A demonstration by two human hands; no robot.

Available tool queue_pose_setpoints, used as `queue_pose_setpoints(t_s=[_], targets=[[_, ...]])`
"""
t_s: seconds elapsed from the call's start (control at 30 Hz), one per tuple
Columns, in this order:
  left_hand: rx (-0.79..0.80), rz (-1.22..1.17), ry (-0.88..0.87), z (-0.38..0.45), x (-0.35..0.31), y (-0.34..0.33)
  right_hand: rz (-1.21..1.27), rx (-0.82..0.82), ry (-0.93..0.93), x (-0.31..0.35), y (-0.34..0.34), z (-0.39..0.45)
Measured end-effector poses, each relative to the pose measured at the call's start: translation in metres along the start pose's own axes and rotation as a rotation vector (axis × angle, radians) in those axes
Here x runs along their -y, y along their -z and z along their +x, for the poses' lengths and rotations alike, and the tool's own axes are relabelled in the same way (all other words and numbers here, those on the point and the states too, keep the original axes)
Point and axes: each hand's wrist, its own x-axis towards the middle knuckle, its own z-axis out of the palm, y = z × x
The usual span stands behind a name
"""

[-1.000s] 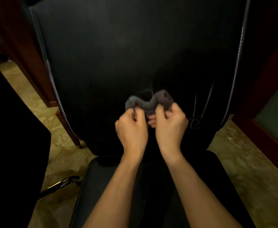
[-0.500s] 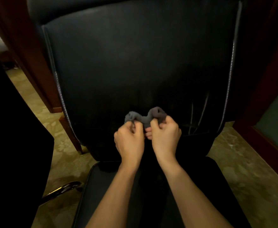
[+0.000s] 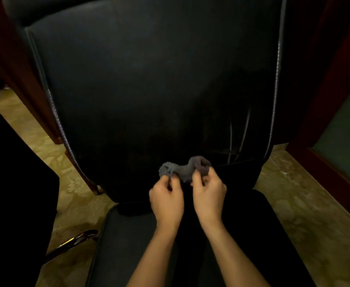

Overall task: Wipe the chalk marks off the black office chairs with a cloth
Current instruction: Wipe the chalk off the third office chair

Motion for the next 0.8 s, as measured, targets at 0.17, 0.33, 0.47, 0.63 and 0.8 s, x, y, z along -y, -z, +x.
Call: queue_pose_setpoints(t_s=[0.17, 0.33, 0.47, 0.63, 0.8], targets=[[0.212, -0.55, 0.608, -0.024, 0.007, -0.031, 0.574, -0.067, -0.557, -0.037, 0.016, -0.004], [0.212, -0.744, 0.754, -0.01, -0.017, -0.051, 0.732, 0.024, -0.605, -0.035, 0.033, 0.026], [0.103, -0.688, 0.732, -0.02, -0.012, -0.056, 0.736, 0.04, -0.603, -0.028, 0.034, 0.023], [0.0, -0.592, 0.543, -0.024, -0.018, -0.046, 0.525, -0.118, -0.328, -0.017, 0.042, 0.014], [0.057, -0.346, 0.256, -0.034, -0.024, -0.031, 0.157, -0.084, 0.205, -0.022, 0.051, 0.006]])
